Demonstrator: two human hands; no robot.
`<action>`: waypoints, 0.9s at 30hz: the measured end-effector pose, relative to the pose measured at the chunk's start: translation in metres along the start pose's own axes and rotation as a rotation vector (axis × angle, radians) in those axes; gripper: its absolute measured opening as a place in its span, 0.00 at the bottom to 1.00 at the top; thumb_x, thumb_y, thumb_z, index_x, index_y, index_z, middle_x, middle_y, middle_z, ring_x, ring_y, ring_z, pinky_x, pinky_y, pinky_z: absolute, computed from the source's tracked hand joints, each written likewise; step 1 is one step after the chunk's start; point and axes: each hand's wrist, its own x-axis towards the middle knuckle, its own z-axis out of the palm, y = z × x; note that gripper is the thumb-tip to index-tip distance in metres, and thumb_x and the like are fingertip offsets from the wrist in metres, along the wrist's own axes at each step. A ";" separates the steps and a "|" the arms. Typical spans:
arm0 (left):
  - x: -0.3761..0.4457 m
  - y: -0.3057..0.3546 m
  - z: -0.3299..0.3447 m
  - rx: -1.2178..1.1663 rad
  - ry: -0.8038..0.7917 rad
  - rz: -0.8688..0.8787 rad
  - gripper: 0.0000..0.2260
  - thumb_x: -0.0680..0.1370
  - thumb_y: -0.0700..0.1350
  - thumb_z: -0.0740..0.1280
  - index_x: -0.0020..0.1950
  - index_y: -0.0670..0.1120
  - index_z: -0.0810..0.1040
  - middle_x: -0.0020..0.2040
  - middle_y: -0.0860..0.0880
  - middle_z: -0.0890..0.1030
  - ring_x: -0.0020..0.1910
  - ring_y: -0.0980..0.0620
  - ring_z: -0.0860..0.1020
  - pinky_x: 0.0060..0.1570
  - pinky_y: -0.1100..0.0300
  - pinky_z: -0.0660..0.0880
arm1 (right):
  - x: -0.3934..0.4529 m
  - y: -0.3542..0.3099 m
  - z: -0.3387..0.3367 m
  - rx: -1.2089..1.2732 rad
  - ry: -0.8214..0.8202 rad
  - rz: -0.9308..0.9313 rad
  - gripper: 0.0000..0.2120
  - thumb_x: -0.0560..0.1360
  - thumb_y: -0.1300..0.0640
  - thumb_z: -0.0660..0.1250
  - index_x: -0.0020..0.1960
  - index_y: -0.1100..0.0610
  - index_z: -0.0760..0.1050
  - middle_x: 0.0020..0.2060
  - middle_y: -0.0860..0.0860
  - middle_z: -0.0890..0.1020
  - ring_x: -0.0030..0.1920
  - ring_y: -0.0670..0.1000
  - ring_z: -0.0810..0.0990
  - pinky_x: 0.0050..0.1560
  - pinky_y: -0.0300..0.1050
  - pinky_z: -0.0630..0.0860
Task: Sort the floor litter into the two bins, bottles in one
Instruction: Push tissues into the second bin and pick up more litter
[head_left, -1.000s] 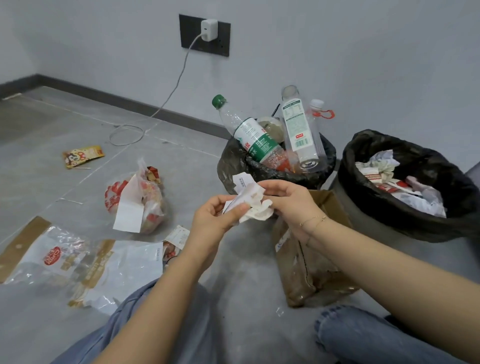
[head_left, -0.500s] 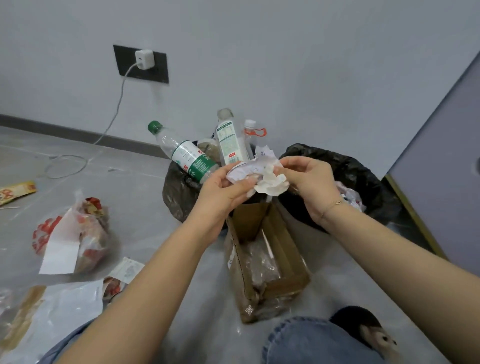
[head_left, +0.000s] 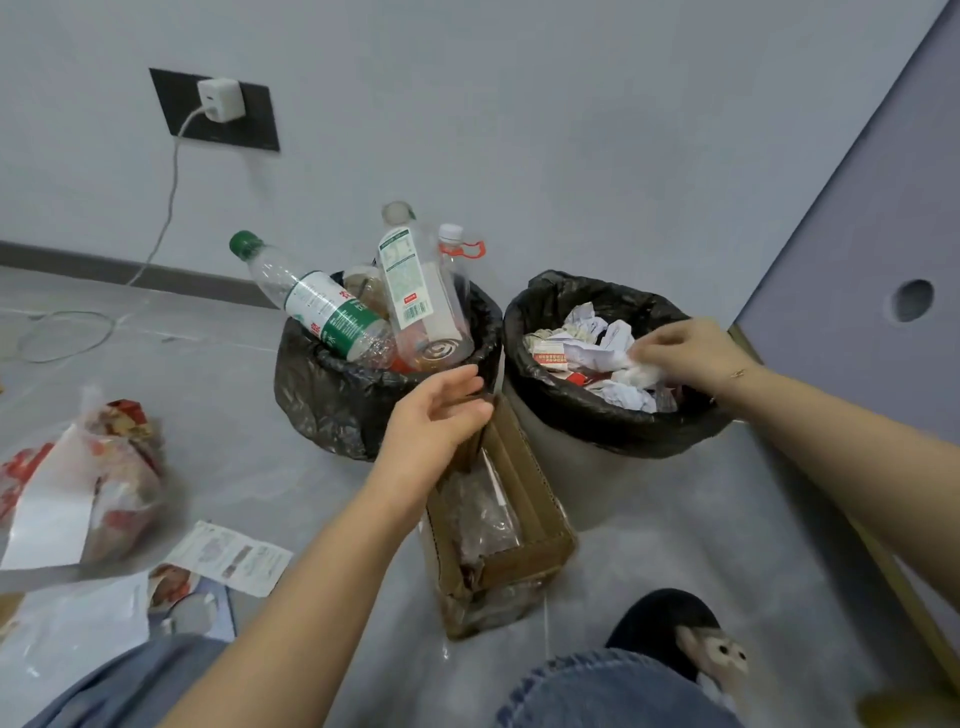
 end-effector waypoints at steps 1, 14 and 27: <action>-0.005 -0.003 -0.007 -0.020 0.032 -0.012 0.20 0.76 0.37 0.69 0.66 0.49 0.75 0.59 0.54 0.81 0.55 0.59 0.80 0.58 0.59 0.77 | 0.000 -0.004 -0.007 0.022 0.031 0.005 0.08 0.73 0.55 0.71 0.49 0.57 0.83 0.45 0.54 0.83 0.44 0.50 0.77 0.45 0.42 0.73; -0.041 -0.048 -0.122 0.139 0.225 -0.135 0.13 0.76 0.35 0.68 0.58 0.47 0.79 0.55 0.51 0.82 0.51 0.54 0.80 0.51 0.61 0.75 | -0.065 -0.134 0.029 -0.109 -0.585 -0.273 0.05 0.74 0.61 0.70 0.50 0.57 0.82 0.41 0.50 0.85 0.40 0.42 0.82 0.43 0.33 0.79; -0.014 -0.136 -0.235 1.016 0.336 -0.579 0.28 0.71 0.50 0.72 0.69 0.47 0.68 0.67 0.40 0.69 0.66 0.41 0.68 0.64 0.55 0.66 | -0.099 -0.160 0.209 -0.283 -1.050 -0.327 0.08 0.75 0.62 0.67 0.54 0.59 0.79 0.44 0.52 0.83 0.43 0.48 0.80 0.50 0.47 0.78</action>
